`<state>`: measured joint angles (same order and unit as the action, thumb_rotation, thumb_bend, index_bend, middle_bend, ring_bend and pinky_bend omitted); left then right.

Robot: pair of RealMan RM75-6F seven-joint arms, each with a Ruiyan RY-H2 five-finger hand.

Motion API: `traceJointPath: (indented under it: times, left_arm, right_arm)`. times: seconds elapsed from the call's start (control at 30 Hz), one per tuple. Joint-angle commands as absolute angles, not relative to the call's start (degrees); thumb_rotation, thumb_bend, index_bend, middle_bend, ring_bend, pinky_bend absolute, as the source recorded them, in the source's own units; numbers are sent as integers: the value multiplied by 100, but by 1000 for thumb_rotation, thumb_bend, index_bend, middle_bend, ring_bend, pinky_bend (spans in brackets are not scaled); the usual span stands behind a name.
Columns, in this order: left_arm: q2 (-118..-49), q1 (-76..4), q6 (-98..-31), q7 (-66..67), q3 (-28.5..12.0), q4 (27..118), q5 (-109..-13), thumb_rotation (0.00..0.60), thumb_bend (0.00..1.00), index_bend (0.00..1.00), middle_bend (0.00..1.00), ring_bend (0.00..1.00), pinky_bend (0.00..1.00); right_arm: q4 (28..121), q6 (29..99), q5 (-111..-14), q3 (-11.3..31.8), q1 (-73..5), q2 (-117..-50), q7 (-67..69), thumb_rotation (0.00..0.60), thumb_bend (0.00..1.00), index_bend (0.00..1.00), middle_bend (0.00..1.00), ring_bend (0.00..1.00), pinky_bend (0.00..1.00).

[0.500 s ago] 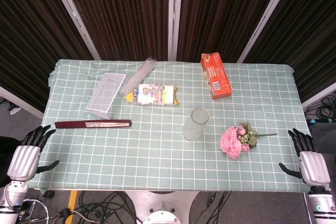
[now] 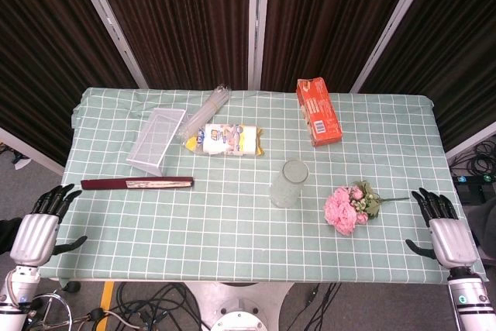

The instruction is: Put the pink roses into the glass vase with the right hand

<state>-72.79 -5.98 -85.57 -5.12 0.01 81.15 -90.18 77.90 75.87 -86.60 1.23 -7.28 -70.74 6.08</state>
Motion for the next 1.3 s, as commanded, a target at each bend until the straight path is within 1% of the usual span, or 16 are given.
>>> traceJointPath:
  times: [0.03, 0.27, 0.47, 0.6, 0.83, 1.07, 1.1, 1.23, 1.3]
  left_arm:
    - [-7252, -611, -8536, -520, 11, 8148, -9030, 600, 4, 151, 68, 48, 136]
    - [-7317, -607, -8486, -573, 22, 8040, -8979, 600, 3, 151, 68, 48, 136]
    - [-7308, -632, -8516, -591, 16, 8047, -9034, 600, 3, 151, 68, 48, 136]
    - [-7291, -622, -8523, -611, 15, 8050, -9015, 600, 4, 151, 67, 48, 136]
    - [-7292, -590, -8544, -686, 24, 7988, -8987, 600, 3, 151, 68, 48, 136]
    - [-7307, -572, -8517, -803, 23, 7886, -8930, 600, 3, 151, 68, 48, 136]
    - [-7310, -569, -8517, -817, 22, 7872, -8924, 600, 3, 151, 68, 48, 136]
    - [-7321, -555, -8529, -868, 19, 7823, -8912, 600, 3, 151, 68, 48, 136]
    - [-7324, -555, -8523, -885, 21, 7807, -8909, 600, 3, 151, 68, 48, 136]
  right_arm:
    - [8024, 7241, -8631, 177, -1001, -6978, 211, 600, 81, 0, 0, 0, 0]
    - [8232, 6709, -8543, 256, -1408, -6981, -293, 600, 41, 0, 0, 0, 0]
    - [8393, 6021, -8222, 390, -1857, -7014, -652, 600, 31, 0, 0, 0, 0]
    - [8453, 5704, -8013, 445, -2073, -7123, -838, 600, 28, 0, 0, 0, 0]
    - [8397, 5360, -7715, 521, -2385, -7458, -1116, 600, 28, 0, 0, 0, 0]
    - [8296, 4971, -7521, 475, -2638, -7654, -1106, 600, 29, 0, 0, 0, 0]
    - [8281, 4947, -7497, 468, -2659, -7674, -1127, 600, 33, 0, 0, 0, 0]
    - [8286, 4780, -7271, 450, -2748, -7708, -1251, 600, 114, 0, 0, 0, 0]
    - [8255, 4804, -7188, 450, -2770, -7753, -1350, 600, 153, 0, 4, 0, 0]
